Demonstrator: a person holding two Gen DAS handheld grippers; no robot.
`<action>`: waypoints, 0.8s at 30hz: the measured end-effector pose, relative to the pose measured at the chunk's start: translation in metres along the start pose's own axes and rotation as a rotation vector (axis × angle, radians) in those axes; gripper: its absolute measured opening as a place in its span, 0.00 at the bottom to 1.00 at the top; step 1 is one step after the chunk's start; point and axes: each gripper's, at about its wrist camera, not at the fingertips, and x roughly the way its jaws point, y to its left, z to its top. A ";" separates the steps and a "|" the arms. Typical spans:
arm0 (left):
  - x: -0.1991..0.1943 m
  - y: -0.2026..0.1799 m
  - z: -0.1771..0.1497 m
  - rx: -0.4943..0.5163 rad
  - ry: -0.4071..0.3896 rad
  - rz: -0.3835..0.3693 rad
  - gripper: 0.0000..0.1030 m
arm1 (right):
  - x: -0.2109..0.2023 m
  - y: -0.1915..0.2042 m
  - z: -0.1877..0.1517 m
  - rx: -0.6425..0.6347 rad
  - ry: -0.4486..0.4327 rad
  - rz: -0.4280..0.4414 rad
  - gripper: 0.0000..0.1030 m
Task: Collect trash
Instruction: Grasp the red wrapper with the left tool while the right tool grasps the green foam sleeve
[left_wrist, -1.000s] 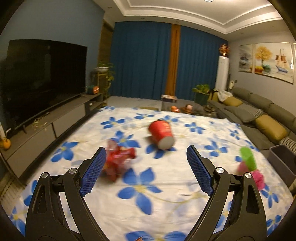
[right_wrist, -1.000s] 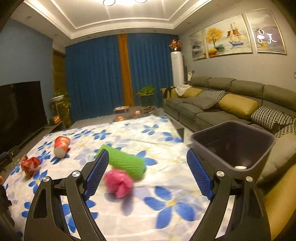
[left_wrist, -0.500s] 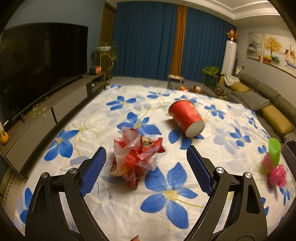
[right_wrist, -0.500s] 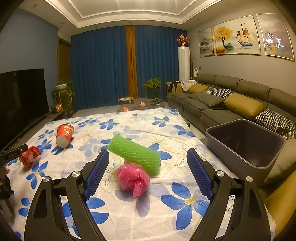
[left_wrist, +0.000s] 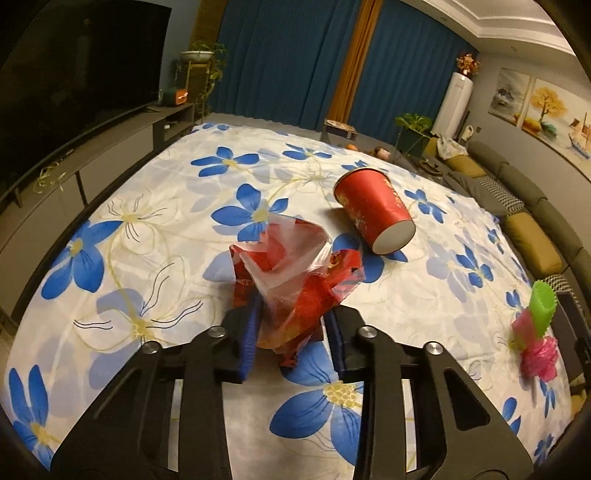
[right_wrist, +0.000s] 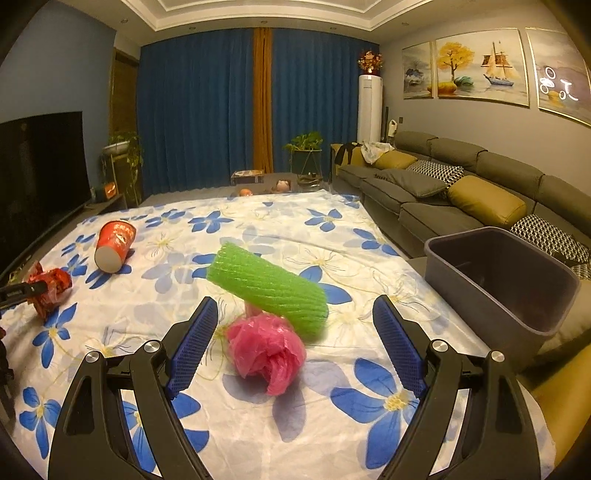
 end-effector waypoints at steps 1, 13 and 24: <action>-0.001 0.001 0.000 -0.006 -0.008 -0.005 0.27 | 0.003 0.003 0.001 -0.007 0.003 0.003 0.81; -0.061 -0.049 -0.002 0.072 -0.131 -0.109 0.25 | 0.050 0.035 0.015 -0.117 0.059 0.010 0.76; -0.073 -0.071 -0.010 0.087 -0.126 -0.172 0.25 | 0.080 0.035 0.018 -0.120 0.122 0.056 0.28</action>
